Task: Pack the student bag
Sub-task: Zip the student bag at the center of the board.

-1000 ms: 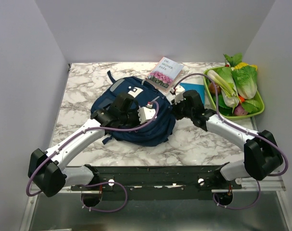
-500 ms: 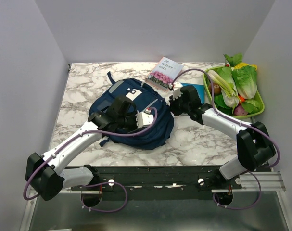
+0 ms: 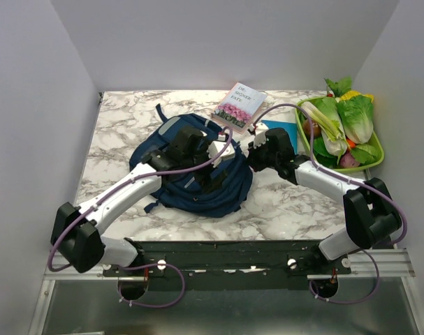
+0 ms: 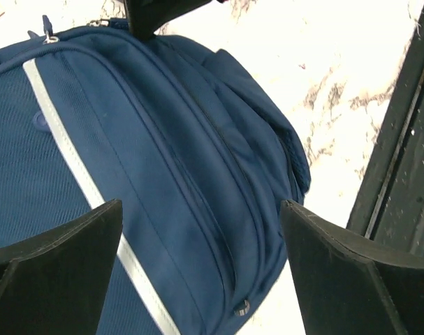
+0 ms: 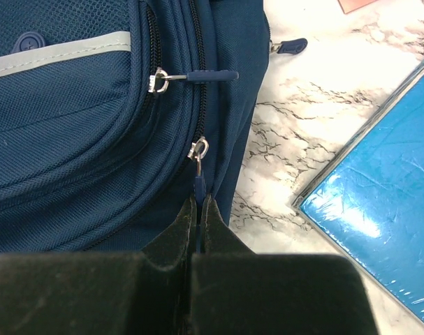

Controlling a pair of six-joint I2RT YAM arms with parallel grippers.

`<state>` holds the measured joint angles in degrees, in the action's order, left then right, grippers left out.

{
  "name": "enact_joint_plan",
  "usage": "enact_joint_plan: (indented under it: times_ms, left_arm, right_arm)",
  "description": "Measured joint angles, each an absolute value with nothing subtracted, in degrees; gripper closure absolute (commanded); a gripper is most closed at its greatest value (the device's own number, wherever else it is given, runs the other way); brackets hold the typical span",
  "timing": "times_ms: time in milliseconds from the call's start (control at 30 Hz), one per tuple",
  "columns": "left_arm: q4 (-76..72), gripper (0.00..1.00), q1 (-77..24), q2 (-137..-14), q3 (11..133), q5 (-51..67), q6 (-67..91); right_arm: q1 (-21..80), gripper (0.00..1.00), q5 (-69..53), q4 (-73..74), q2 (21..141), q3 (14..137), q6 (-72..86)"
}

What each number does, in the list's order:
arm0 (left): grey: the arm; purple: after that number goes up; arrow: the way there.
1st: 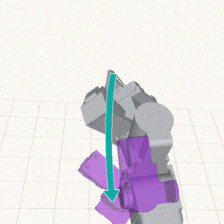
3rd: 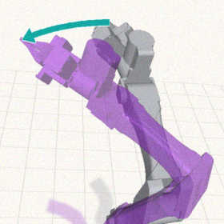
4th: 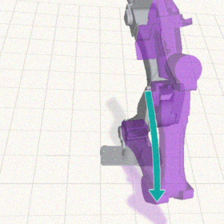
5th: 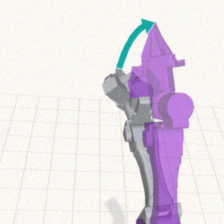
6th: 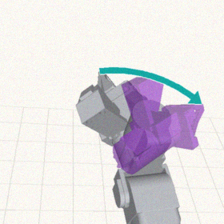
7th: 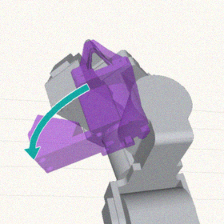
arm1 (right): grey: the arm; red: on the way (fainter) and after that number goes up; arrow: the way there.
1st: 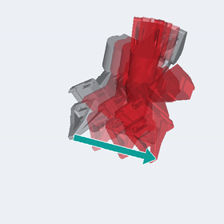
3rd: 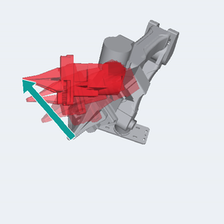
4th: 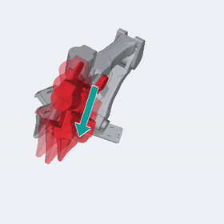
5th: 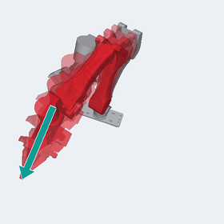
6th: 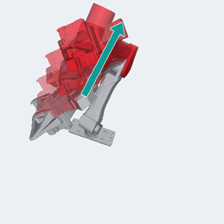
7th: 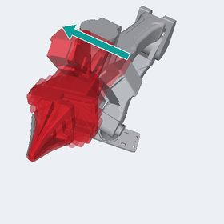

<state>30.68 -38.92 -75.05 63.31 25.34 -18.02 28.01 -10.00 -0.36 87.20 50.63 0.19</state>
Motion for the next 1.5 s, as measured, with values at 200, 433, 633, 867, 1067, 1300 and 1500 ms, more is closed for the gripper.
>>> enact_joint_plan:
  times_ms: [200, 433, 633, 867, 1067, 1300, 1500]
  left_arm:
    - [22.9, 0.01, -40.2, -83.4, 63.3, 21.4, -14.6]
    - [18.0, 0.01, -40.8, -87.6, 64.6, 15.4, -14.8]
    - [14.5, 0.18, -40.6, -88.3, 66.2, 12.3, -15.4]
    - [13.6, 0.33, -41.0, -88.2, 66.2, 11.9, -16.3]
    - [13.8, 0.34, -42.1, -88.5, 66.2, 11.3, -17.1]
    - [14.3, 0.65, -42.4, -91.2, 66.2, 9.8, -17.9]
    - [14.2, 1.00, -43.3, -91.3, 66.2, 6.3, -18.2]
  right_arm:
    - [28.0, 0.99, -10.2, -0.8, 87.0, 50.5, 1.2]
    - [28.0, 0.99, -10.5, -1.0, 87.0, 50.5, 1.7]
    - [27.9, 0.99, -11.1, -1.2, 86.8, 50.5, 1.7]
    - [27.7, 0.99, -11.5, -1.3, 86.3, 50.4, 1.8]
    - [27.7, 0.99, -11.6, -1.3, 86.3, 50.4, 2.0]
    - [27.7, 0.99, -11.7, -1.3, 86.3, 50.4, 2.0]
    - [27.7, 0.99, -11.7, -1.4, 86.3, 50.2, 2.0]
